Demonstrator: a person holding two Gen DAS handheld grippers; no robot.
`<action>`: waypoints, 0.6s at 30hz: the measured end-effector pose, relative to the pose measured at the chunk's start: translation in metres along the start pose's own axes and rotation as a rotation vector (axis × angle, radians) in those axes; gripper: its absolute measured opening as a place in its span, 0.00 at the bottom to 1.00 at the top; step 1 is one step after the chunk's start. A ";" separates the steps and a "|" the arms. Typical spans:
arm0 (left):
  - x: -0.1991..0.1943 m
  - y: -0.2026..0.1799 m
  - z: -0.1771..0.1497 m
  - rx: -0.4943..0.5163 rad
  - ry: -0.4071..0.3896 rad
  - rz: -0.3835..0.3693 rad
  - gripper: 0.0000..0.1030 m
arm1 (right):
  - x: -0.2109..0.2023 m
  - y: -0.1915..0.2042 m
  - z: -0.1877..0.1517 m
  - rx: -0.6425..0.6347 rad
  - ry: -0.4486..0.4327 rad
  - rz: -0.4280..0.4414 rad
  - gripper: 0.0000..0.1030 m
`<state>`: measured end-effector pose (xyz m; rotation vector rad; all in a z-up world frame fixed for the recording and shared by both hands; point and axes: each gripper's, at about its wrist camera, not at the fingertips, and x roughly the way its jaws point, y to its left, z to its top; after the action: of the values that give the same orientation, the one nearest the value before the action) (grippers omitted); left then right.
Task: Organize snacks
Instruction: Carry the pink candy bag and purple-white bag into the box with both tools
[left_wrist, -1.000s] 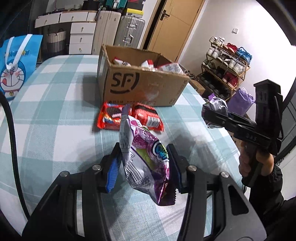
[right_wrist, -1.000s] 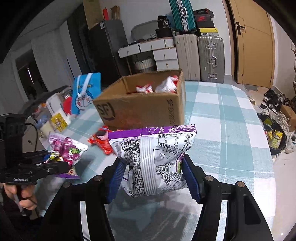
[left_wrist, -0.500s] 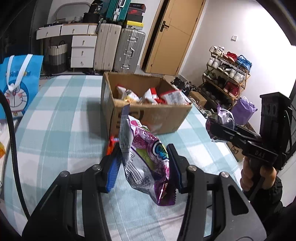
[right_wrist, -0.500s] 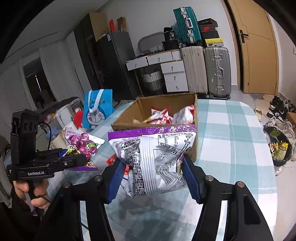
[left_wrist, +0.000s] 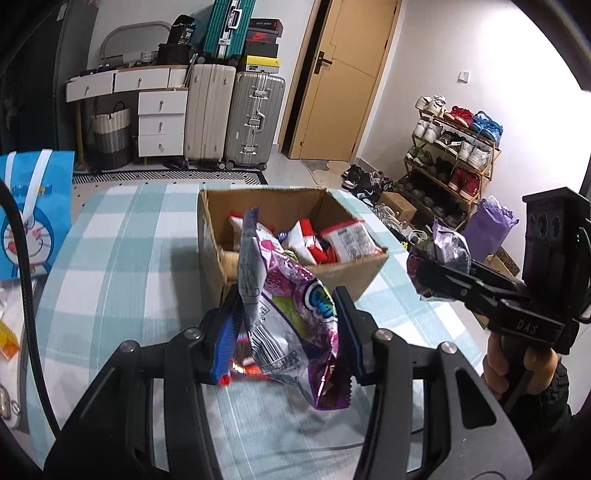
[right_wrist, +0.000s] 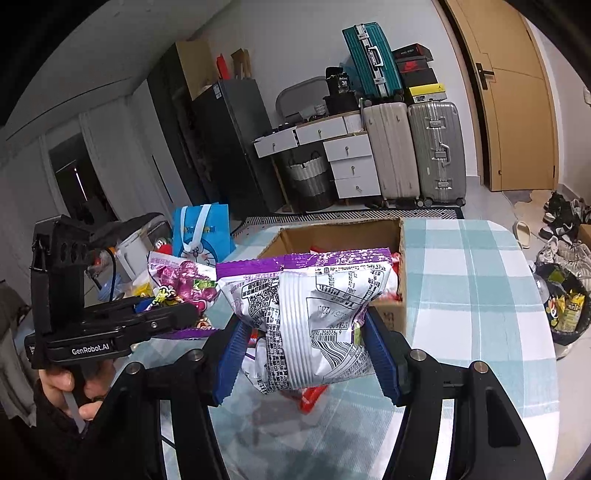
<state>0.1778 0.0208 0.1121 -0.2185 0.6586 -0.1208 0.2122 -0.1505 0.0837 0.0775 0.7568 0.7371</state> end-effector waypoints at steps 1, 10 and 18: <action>0.002 -0.002 0.003 0.002 -0.002 0.000 0.44 | 0.001 -0.001 0.002 0.002 -0.001 -0.004 0.60; 0.031 -0.004 0.032 0.013 0.003 0.006 0.44 | 0.011 -0.006 0.023 0.026 -0.013 -0.003 0.60; 0.070 0.001 0.054 0.016 0.034 0.015 0.44 | 0.029 -0.019 0.038 0.049 -0.022 -0.009 0.60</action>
<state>0.2662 0.0179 0.1119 -0.1966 0.6928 -0.1150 0.2624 -0.1395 0.0886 0.1265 0.7539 0.7087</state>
